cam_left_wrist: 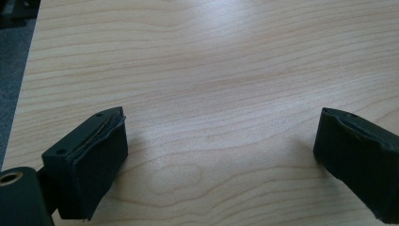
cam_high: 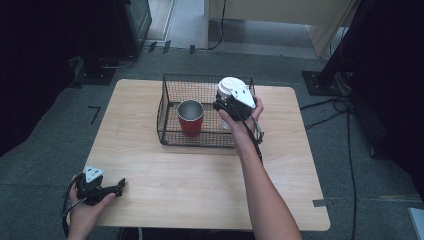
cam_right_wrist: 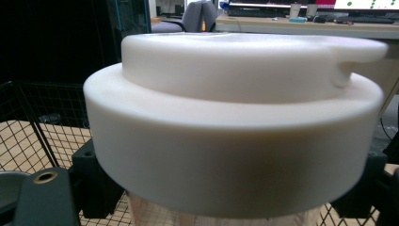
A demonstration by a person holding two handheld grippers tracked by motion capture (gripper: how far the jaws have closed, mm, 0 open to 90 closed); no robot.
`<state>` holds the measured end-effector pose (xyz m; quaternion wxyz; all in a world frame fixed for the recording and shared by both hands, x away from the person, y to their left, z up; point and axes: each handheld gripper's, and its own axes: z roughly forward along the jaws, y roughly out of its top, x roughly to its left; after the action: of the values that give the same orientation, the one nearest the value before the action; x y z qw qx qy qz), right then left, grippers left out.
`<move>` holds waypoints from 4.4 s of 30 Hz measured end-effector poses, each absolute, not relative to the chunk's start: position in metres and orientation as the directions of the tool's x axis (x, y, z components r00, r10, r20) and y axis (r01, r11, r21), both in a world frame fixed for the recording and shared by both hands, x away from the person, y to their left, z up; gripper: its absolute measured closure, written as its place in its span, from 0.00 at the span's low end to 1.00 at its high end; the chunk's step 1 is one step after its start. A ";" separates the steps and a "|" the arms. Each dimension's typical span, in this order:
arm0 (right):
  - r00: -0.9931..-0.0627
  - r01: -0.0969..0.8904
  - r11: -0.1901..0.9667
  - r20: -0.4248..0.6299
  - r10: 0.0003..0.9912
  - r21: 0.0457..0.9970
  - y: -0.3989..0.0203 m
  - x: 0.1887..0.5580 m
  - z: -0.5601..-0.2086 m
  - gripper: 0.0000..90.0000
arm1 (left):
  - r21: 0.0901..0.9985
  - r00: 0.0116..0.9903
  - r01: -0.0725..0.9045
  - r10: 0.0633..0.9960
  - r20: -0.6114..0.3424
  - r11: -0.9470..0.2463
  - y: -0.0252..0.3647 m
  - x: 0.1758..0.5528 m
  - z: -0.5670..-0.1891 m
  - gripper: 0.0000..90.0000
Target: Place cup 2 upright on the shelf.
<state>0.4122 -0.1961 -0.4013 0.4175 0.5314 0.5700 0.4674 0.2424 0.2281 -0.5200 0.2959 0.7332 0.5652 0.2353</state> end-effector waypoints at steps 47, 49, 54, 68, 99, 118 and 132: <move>-0.173 0.421 0.095 -0.022 0.985 0.902 -0.199 0.410 -0.425 0.17 | 0.700 0.250 0.689 0.968 0.010 -0.185 0.228 0.242 -0.520 0.04; -0.170 0.415 0.101 -0.032 0.985 0.904 -0.199 0.406 -0.426 0.17 | 0.700 0.251 0.690 0.968 0.010 -0.186 0.228 0.242 -0.520 0.04; -0.180 0.398 0.135 -0.068 0.981 0.907 -0.199 0.399 -0.429 0.17 | 0.700 0.251 0.689 0.968 0.011 -0.186 0.228 0.242 -0.520 0.04; -0.210 0.406 0.146 -0.063 0.976 0.902 -0.201 0.388 -0.431 0.14 | 0.700 0.250 0.689 0.968 0.010 -0.186 0.228 0.242 -0.520 0.04; -0.219 0.393 0.124 -0.039 0.975 0.911 -0.215 0.348 -0.432 0.03 | 0.700 0.251 0.690 0.968 0.011 -0.187 0.228 0.242 -0.520 0.04; -0.230 0.367 0.098 -0.011 0.973 0.925 -0.235 0.322 -0.426 0.03 | 0.701 0.249 0.689 0.968 0.010 -0.184 0.228 0.242 -0.520 0.04; -0.201 0.359 0.069 0.004 0.980 0.931 -0.266 0.301 -0.435 0.03 | 0.700 0.251 0.690 0.968 0.012 -0.187 0.228 0.242 -0.520 0.04</move>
<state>0.3005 -0.2662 -0.4352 0.3547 0.5234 0.6394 0.4376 0.2425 0.2279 -0.5200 0.2956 0.7336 0.5649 0.2355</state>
